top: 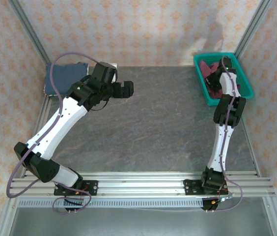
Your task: Fold and stack the t-shirts
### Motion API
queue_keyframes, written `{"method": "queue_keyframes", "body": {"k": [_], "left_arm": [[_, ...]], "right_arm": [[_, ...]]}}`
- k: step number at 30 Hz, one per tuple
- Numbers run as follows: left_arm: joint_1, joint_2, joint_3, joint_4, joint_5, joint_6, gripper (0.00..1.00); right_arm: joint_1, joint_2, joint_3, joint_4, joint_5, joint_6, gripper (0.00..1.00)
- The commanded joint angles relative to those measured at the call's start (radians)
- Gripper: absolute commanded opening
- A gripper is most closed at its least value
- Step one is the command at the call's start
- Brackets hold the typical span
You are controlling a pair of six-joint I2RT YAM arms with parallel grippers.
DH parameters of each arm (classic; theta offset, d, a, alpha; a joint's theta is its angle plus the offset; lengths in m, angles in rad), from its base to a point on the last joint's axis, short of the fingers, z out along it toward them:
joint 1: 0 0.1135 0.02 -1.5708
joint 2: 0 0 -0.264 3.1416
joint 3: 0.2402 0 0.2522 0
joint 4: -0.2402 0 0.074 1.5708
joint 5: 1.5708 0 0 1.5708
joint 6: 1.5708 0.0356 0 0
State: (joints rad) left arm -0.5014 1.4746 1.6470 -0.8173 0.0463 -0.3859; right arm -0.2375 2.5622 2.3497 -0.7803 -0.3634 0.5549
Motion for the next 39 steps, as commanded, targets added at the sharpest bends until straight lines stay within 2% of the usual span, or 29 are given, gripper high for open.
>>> {"method": "queue_keyframes", "body": {"k": [1,4,8,15,19,23,26,30,33,36,39], "left_arm": [[0.024,-0.027,-0.019,-0.003,-0.035,-0.024,1.00],[0.038,-0.023,-0.027,0.027,-0.028,-0.024,1.00],[0.054,-0.013,-0.028,0.068,-0.017,-0.021,1.00],[0.061,0.004,-0.026,0.117,0.023,-0.015,1.00],[0.063,-0.003,-0.044,0.146,0.042,-0.017,1.00],[0.063,-0.015,-0.055,0.165,0.054,-0.018,1.00],[0.069,-0.030,-0.056,0.185,0.053,-0.024,1.00],[0.094,-0.047,-0.023,0.200,0.060,-0.042,1.00],[0.117,-0.053,0.040,0.193,0.058,-0.048,1.00],[0.143,-0.049,0.140,0.146,0.040,-0.028,1.00],[0.182,-0.057,0.234,0.097,0.021,-0.012,1.00]], "right_arm": [[0.001,-0.160,-0.039,0.152,-0.006,0.046,0.00],[0.007,-0.243,-0.045,0.202,-0.011,0.058,0.00],[0.015,-0.378,-0.266,0.431,-0.075,0.216,0.00],[0.083,-0.570,-0.490,0.699,-0.100,0.388,0.00],[0.127,-0.665,-0.494,0.714,-0.072,0.373,0.00],[0.153,-0.697,-0.358,0.633,-0.073,0.330,0.00],[0.173,-0.680,-0.182,0.565,-0.109,0.309,0.00],[0.214,-0.587,0.164,0.498,-0.197,0.334,0.00],[0.251,-0.491,0.453,0.529,-0.237,0.427,0.00],[0.283,-0.501,0.479,0.661,-0.223,0.579,0.00],[0.333,-0.527,0.464,0.720,-0.224,0.635,0.00]]}}
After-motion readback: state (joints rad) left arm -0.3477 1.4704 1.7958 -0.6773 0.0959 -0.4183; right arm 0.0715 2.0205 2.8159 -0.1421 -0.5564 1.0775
